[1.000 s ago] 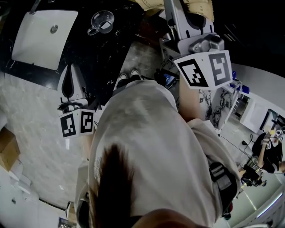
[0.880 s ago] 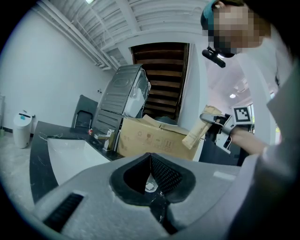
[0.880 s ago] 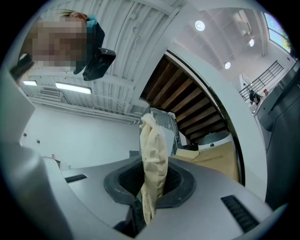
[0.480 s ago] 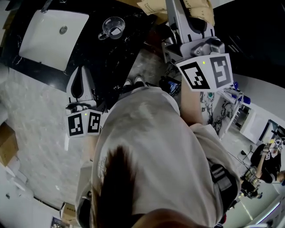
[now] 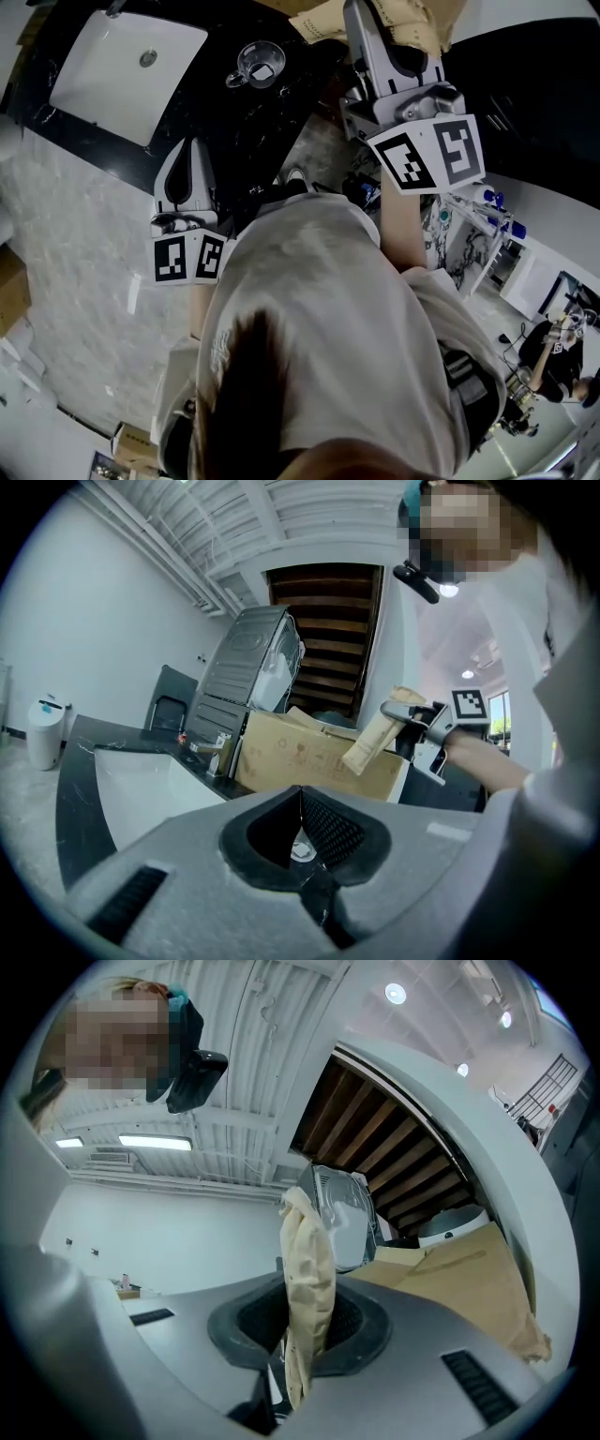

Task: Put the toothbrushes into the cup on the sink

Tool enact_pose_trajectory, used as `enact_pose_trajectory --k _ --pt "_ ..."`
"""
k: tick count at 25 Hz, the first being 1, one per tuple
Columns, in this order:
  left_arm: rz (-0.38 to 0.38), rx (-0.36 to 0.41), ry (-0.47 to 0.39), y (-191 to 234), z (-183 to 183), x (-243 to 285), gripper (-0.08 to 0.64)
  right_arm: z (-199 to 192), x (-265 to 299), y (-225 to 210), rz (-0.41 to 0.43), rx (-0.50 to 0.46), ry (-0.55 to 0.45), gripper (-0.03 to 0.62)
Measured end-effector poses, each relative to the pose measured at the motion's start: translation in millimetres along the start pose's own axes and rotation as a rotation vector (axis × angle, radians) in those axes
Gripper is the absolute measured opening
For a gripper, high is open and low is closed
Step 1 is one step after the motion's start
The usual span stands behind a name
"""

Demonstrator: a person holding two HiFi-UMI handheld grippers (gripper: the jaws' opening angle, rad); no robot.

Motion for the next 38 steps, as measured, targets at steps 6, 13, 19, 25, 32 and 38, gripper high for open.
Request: enact_pose_trajectory --k 6,13,19,25,32,38 --pt "0.003 -0.009 0.004 4 -2 2 0.015 -10 13 6 0.029 0.011 0.028 0.048" --pt "0.009 -0.017 0.006 9 -4 4 0.015 -25 24 12 0.058 0.028 0.064 0.047" --pt "0.016 -0.024 0.010 11 -5 5 0.015 -35 32 16 0.081 0.042 0.096 0.048" --pt "0.020 -0.029 0.012 14 -7 6 0.015 -49 36 19 0.098 0.053 0.132 0.046" --pt "0.023 -0.033 0.016 17 -10 6 0.015 -66 40 20 0.108 0.060 0.177 0.046" --pt "0.024 -0.034 0.021 18 -10 7 0.015 -85 44 19 0.109 0.065 0.228 0.046"
Point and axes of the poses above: the fingertips, and each gripper's own axes: x forward along the fingers, y to its left, z out of its top, the point moved 8 cm from there along -x, backward along the fingers, and after that the axes turned 3 degrees about -z, right-handed, at the moved point
